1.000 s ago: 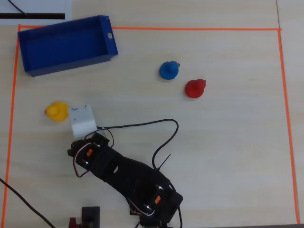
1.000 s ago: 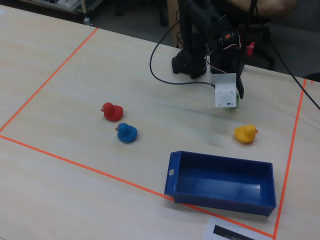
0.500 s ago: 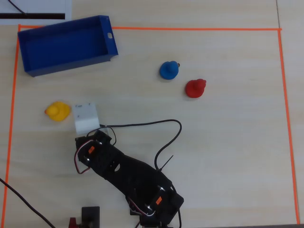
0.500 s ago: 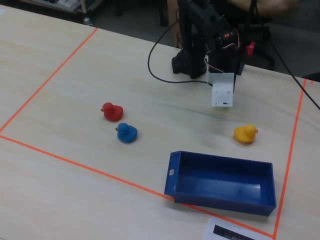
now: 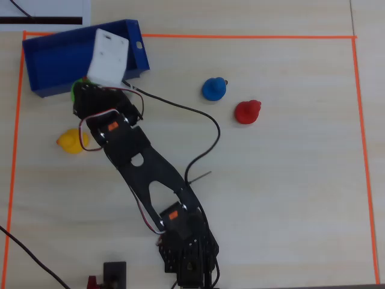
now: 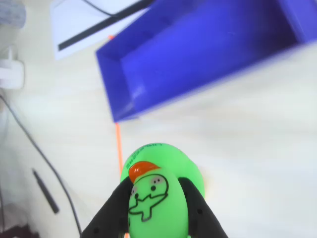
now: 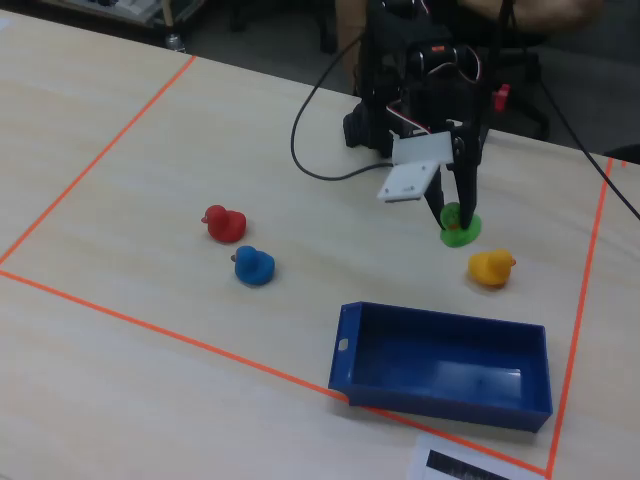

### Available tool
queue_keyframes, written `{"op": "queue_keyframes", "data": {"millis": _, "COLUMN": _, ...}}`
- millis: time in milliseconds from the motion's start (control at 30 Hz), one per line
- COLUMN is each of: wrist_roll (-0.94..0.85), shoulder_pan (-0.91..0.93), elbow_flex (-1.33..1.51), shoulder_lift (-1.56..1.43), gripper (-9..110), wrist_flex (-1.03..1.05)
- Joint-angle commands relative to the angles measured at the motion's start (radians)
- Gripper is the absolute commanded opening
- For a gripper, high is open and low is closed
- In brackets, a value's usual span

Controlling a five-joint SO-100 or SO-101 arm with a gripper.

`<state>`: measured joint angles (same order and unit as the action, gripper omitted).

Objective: Grasp green duck and put it into box.

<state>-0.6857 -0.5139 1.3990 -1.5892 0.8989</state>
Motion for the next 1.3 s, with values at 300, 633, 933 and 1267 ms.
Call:
{"op": "queue_keyframes", "data": {"millis": 300, "wrist_roll": 0.000, "shoulder_pan": 0.086, "elbow_flex": -0.931, "shoulder_lift": 0.660, "gripper": 0, "wrist_flex": 0.121}}
{"op": "queue_keyframes", "data": {"millis": 633, "wrist_roll": -0.057, "shoulder_pan": 0.143, "elbow_flex": -0.985, "shoulder_lift": 0.805, "gripper": 2, "wrist_flex": 0.072}}
{"op": "queue_keyframes", "data": {"millis": 933, "wrist_roll": -0.140, "shoulder_pan": 0.149, "elbow_flex": -0.985, "shoulder_lift": 0.854, "gripper": 18, "wrist_flex": 0.175}}
{"op": "queue_keyframes", "data": {"millis": 1267, "wrist_roll": -0.071, "shoulder_pan": 0.146, "elbow_flex": -0.871, "shoulder_lift": 0.477, "gripper": 0, "wrist_flex": 0.299}}
